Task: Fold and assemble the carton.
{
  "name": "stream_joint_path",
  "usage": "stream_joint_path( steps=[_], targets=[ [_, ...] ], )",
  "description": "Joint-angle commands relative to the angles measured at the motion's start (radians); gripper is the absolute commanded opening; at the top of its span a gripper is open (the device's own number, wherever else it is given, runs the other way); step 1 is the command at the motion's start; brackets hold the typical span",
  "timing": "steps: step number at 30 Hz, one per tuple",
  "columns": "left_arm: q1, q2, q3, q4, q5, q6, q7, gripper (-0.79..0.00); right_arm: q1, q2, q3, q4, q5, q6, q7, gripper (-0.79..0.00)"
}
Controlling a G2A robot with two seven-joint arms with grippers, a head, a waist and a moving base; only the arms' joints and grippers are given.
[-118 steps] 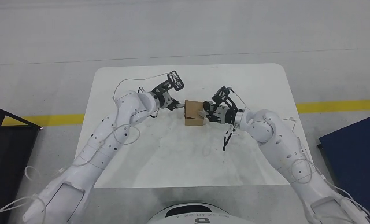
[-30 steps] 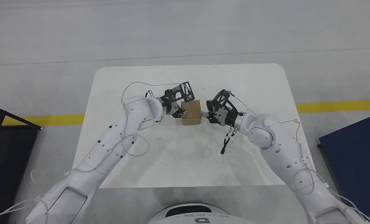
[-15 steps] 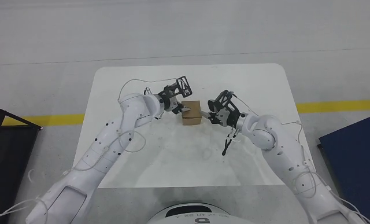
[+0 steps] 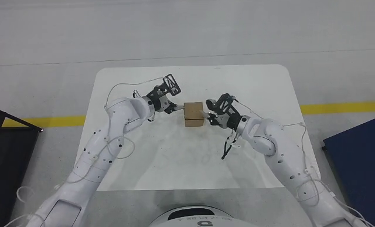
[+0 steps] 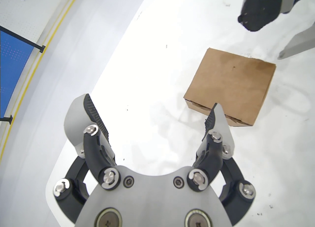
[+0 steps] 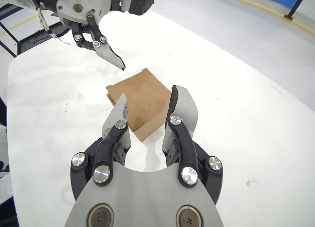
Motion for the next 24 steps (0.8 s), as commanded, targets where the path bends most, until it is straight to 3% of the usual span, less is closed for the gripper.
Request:
stream_joint_path(
  steps=[1,9,19,24],
  targets=[
    [0.022,0.007,-0.038,-0.015,-0.013,0.008,0.008,0.0,-0.019,-0.001,-0.005,-0.005,-0.047,0.023,-0.061,-0.785],
    [0.101,0.026,-0.118,-0.061,-0.026,0.013,0.0,0.0,0.015,-0.012,-0.052,0.032,-0.103,0.017,-0.091,-0.785],
    [0.089,0.022,-0.091,-0.027,-0.039,0.017,0.0,0.0,0.077,-0.023,-0.097,0.057,-0.095,-0.033,0.074,-0.785],
    [0.079,0.02,-0.083,-0.017,-0.046,0.021,-0.003,0.0,0.066,-0.02,-0.078,0.034,-0.084,-0.038,0.062,-0.785]
  ],
)
